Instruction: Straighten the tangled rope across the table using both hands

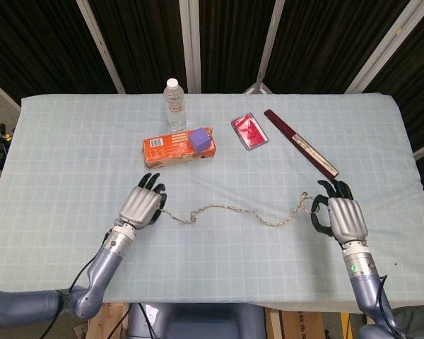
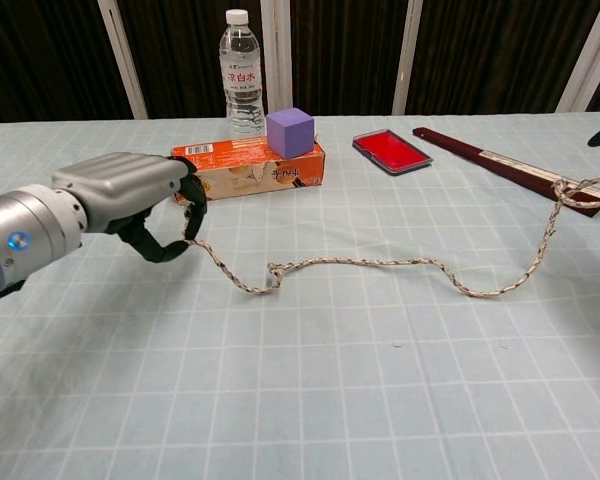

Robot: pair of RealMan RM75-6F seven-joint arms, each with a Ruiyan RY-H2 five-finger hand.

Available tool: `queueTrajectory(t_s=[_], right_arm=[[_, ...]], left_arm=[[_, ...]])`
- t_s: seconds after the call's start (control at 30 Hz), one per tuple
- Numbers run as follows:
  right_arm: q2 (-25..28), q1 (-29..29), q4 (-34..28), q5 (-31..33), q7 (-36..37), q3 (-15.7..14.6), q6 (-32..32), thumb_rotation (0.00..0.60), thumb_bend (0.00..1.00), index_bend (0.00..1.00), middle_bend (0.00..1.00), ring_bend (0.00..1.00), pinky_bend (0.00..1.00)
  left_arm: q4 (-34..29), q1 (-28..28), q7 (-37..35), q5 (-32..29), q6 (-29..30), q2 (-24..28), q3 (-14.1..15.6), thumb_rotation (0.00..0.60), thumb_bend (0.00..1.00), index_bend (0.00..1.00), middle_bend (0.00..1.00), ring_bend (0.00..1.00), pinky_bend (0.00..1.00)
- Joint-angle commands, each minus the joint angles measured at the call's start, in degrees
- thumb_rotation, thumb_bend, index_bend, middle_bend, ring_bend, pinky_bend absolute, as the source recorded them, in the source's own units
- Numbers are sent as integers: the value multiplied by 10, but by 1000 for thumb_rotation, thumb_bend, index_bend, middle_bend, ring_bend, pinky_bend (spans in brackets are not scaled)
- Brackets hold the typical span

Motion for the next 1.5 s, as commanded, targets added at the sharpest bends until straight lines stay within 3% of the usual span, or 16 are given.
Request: queueTrajectory(t_s=[0.03,0.37,0.8,1.13,1.5], right_arm=[[11,-6,-8,-7,4,-3,5,600,515,707,177,0,0],[38,-25,-10,-20,19,-14,13,600,515,719,185,0,0],[50,-37,32,-13,27,-20,9,600,515,726,186,0,0],[39,-44,54,-13,30,-30,-1,600,515,726,185,0,0],[16,-40,94,4,25,-30,-21,600,515,726,185,0,0]], left_arm=[[-28,14,-8,7,16,32,1,600,564,652,269,63,86],[-79,56,-51,30,50,121,10,600,578,656,271,63,86],[-56,113,-140,37,62,193,24,600,578,656,276,63,86],[-37,137,-171,55,55,192,45,600,580,658,277,63,86],[-6,153,-167,62,45,142,63,600,580,659,278,63,86]])
